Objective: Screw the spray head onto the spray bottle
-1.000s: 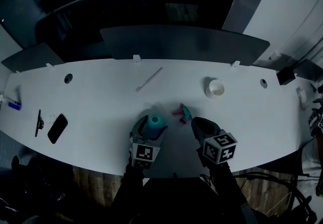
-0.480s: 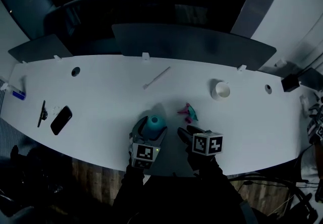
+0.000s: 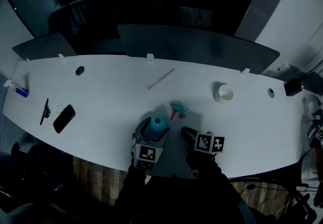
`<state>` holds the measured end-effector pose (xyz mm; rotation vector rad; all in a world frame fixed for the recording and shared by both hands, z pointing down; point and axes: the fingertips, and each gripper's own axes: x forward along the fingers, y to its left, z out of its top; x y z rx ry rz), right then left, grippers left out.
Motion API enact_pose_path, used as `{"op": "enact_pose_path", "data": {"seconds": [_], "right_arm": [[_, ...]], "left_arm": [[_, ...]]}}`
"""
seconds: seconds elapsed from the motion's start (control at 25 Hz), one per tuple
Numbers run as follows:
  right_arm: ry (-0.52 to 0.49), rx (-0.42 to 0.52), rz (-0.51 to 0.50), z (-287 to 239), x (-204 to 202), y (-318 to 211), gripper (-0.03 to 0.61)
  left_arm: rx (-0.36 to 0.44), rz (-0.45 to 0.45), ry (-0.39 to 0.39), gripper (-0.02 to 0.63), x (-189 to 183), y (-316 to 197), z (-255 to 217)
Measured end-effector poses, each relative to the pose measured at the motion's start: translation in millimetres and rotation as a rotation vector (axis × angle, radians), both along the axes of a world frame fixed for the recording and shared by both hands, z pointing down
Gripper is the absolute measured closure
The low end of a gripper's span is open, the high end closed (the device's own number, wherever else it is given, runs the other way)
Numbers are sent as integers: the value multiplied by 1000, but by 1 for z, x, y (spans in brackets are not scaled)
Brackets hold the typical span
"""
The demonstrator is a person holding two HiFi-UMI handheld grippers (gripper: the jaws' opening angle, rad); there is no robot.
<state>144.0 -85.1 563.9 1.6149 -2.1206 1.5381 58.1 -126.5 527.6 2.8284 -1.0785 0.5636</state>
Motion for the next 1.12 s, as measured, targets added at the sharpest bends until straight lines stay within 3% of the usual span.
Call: {"op": "enact_pose_path", "data": {"seconds": [0.24,0.52,0.64,0.76,0.96,1.12], "right_arm": [[178,45,-246,-5,7,11,557],[134,-57,-491,8,15,49,557],[213,-98,-587,17,20,57,557],[313,-93,-612,22,24,54,557],[359,-72,-578,21,26,47,554],[363,-65,-589,13,27,46,448]], "left_arm": [[-5,5,-11,252,-3,1,3],[-14,28,-24,253,-5,5,4],[-16,24,-13,252,-6,5,3],[-14,21,-14,253,-6,5,3],[-13,20,-15,253,-7,7,4],[-10,14,-16,255,-8,9,5]]}}
